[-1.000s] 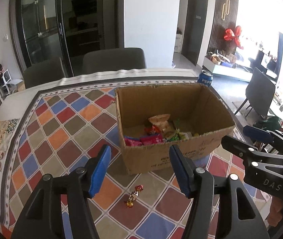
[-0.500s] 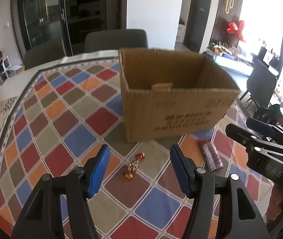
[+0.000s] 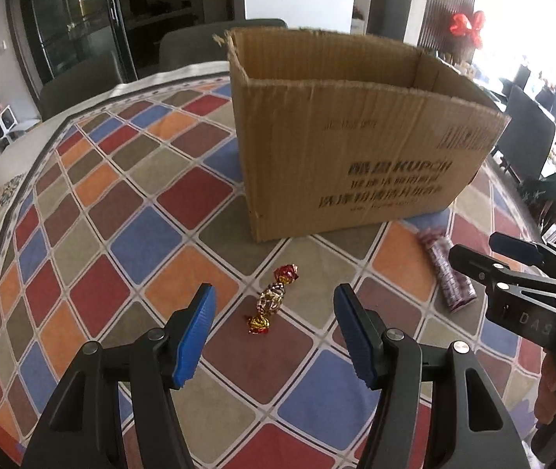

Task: Organize snacks
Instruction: 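Withdraw both grippers toward the gold candies and striped wafer bar, then grasp the gold candies with the left gripper while the right gripper grasps the striped wafer bar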

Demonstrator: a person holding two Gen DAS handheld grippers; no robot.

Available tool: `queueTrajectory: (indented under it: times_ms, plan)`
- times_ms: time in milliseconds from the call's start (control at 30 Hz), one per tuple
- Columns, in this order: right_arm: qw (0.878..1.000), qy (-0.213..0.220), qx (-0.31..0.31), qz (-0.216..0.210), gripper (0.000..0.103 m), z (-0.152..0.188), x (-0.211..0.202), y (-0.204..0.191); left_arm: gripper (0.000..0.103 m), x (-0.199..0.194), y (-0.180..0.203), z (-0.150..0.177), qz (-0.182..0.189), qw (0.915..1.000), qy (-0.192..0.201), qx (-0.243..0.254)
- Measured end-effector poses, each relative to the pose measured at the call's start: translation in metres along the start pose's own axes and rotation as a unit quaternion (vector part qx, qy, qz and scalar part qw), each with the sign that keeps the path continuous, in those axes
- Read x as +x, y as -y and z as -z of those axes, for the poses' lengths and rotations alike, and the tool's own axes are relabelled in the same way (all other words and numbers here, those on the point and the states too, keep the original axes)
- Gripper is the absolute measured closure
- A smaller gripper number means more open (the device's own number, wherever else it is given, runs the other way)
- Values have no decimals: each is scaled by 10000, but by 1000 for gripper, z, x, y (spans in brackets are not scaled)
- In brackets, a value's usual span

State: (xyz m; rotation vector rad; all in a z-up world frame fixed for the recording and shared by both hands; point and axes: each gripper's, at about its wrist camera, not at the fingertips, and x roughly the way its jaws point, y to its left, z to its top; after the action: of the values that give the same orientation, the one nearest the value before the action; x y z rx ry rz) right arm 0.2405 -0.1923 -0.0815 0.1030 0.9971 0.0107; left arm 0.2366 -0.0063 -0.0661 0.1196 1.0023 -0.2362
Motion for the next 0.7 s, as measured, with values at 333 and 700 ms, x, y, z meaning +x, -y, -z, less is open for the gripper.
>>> queueTrajectory:
  times_ms: [333, 700]
  plan:
    - [9988, -454, 97, 160, 37, 12, 37, 5, 42, 37, -4, 6, -70, 9995, -290, 39]
    - [9971, -671, 242, 278, 37, 15, 52, 11, 52, 63, -3, 4, -46, 9985, -544, -82]
